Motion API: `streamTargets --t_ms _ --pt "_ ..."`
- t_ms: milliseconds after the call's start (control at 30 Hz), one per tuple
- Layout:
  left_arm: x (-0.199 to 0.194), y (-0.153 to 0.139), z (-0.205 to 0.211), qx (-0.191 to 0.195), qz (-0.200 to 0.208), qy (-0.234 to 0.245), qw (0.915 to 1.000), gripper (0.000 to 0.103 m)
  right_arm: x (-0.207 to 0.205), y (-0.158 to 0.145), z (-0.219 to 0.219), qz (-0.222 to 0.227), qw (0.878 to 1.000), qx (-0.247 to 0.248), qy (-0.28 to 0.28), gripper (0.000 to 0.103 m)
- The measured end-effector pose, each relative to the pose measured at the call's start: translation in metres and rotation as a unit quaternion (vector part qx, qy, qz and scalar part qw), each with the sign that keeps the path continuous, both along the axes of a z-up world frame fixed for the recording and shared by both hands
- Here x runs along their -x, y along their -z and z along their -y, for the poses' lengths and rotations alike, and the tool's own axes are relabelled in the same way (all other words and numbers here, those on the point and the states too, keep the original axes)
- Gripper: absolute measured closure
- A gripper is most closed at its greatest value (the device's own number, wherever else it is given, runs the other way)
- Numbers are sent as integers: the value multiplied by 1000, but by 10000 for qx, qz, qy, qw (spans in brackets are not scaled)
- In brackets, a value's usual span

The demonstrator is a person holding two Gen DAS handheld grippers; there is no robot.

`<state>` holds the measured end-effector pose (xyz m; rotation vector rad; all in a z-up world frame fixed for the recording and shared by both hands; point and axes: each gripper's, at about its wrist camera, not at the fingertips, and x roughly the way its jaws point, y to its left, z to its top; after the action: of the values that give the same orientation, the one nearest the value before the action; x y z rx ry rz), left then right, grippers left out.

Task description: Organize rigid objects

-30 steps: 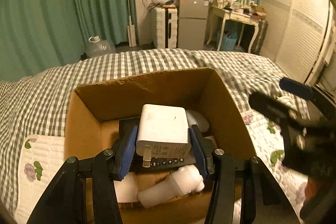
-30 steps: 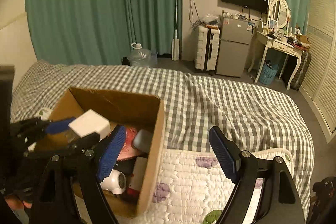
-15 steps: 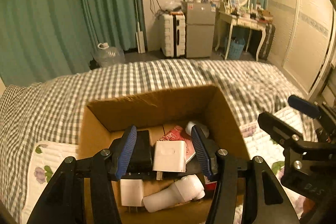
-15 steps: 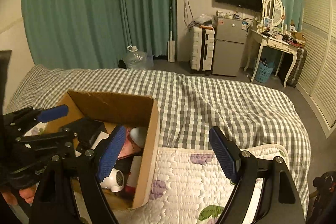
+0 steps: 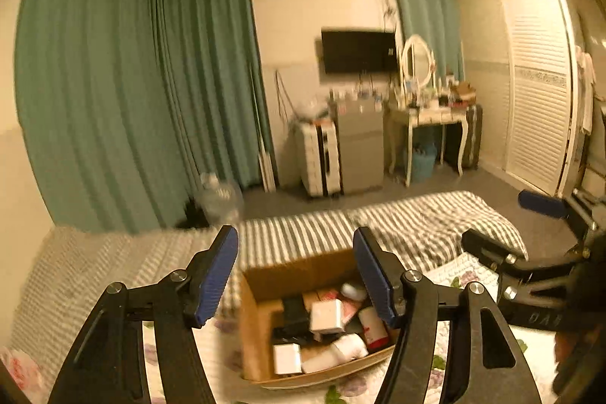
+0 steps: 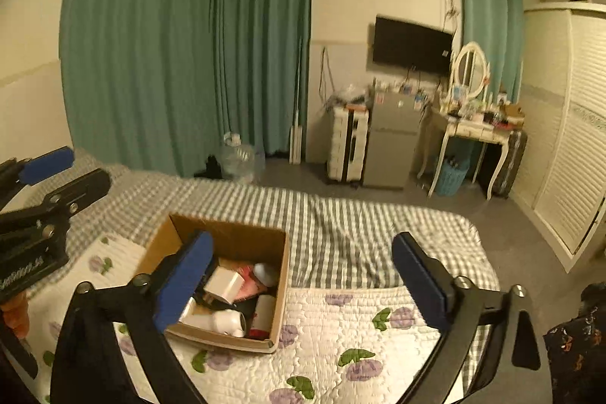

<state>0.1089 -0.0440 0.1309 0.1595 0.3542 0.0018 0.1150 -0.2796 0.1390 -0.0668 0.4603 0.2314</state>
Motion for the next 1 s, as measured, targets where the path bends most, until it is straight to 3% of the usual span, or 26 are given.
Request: streamTargets --t_ms 167,233,433,700,1000 --pt "58 -9 -12 43 598 62 9982 29 51 -23 3 426 9988 -241 22 0" --pt "72 -5 -19 171 635 38 9978 29 65 -23 1 503 9981 -341 48 0" --pt "91 25 -35 460 811 -198 9954 29 95 16 -3 826 9929 -848 -133 0" --pt "78 98 -46 338 503 -608 9963 29 73 85 -26 831 9954 -466 76 0" --pt "67 120 -50 352 132 -642 9972 29 65 109 -30 628 9975 -334 59 0"
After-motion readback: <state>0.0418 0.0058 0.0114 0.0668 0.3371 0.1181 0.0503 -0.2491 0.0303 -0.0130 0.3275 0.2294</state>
